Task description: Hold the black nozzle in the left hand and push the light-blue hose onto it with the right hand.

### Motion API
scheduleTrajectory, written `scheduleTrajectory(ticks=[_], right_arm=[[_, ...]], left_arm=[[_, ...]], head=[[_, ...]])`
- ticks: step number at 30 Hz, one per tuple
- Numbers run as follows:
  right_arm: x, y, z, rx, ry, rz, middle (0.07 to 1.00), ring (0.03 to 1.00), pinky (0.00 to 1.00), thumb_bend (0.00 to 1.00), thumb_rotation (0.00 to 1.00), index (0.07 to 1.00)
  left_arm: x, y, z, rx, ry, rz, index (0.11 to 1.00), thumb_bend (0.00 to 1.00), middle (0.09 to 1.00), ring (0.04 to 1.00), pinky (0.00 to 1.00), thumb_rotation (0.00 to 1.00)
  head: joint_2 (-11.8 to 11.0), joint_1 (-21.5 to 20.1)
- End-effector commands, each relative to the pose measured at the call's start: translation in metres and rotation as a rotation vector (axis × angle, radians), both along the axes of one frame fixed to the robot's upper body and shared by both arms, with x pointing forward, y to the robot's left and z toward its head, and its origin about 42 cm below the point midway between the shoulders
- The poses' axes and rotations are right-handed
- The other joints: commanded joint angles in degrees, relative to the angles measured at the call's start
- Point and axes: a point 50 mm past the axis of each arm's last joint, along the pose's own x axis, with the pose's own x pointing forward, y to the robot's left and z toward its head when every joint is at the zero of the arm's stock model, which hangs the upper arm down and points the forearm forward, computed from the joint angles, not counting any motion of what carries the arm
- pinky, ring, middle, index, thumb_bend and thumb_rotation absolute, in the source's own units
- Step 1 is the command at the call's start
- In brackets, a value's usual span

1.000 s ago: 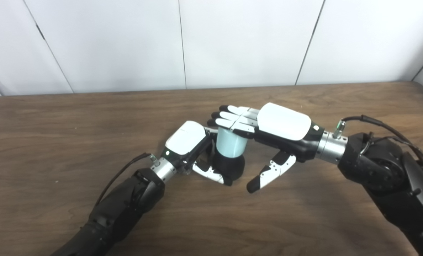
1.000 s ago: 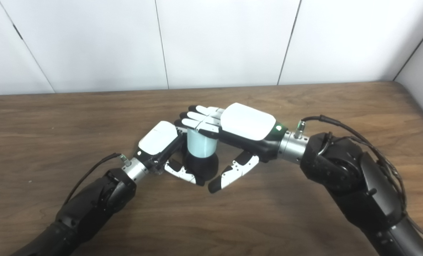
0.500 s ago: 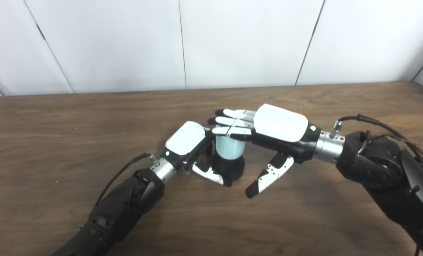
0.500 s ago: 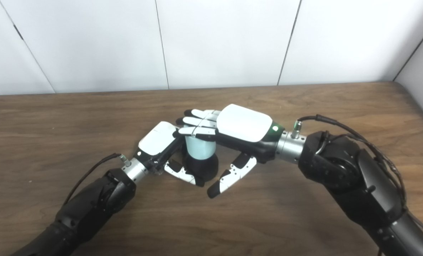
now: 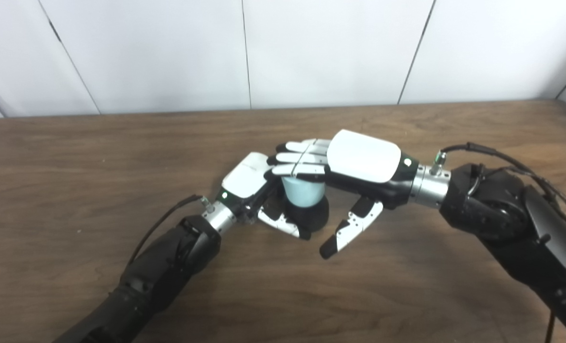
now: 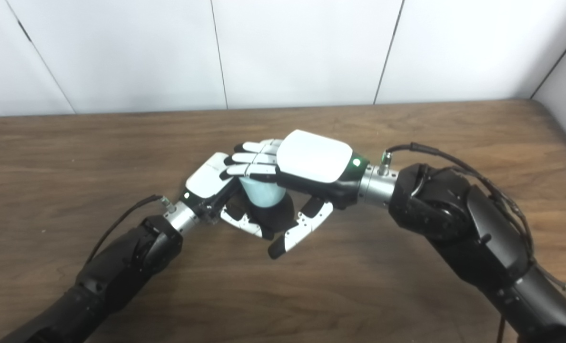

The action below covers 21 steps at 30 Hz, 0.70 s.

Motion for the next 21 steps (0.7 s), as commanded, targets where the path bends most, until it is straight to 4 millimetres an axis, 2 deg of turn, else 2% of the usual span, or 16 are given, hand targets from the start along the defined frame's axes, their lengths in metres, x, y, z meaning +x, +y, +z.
scheduleTrajectory(ticks=[1,3,9,15,21], right_arm=[[-0.006,-0.002,-0.029,-0.118,0.109,0.011,0.940,0.939,0.89,0.83,0.94,0.912],[-0.006,-0.005,-0.029,-0.097,0.110,-0.008,0.945,0.947,0.88,0.83,0.94,0.925],[-0.006,-0.014,-0.031,-0.008,0.089,-0.067,0.976,0.985,0.98,0.76,0.99,0.970],[-0.016,-0.024,-0.047,0.040,0.104,-0.103,0.990,0.990,0.95,0.71,0.97,0.975],[-0.018,-0.023,-0.051,0.064,0.100,-0.108,0.983,0.980,0.92,0.70,0.95,0.956]], left_arm=[[-0.035,0.013,-0.059,0.191,0.190,-0.023,0.518,0.52,0.440,0.396,0.34,0.00],[-0.035,0.013,-0.060,0.192,0.194,-0.022,0.519,0.52,0.439,0.397,0.34,0.00],[-0.034,0.013,-0.060,0.206,0.195,-0.018,0.522,0.52,0.435,0.396,0.33,0.00],[-0.033,0.014,-0.059,0.198,0.193,-0.016,0.518,0.52,0.434,0.390,0.33,0.00],[-0.033,0.016,-0.059,0.198,0.191,-0.017,0.519,0.52,0.434,0.390,0.33,0.00]], head=[[0.00,-0.02],[-0.17,-0.12],[-0.28,-0.10],[-0.19,-0.06],[-0.15,-0.08]])
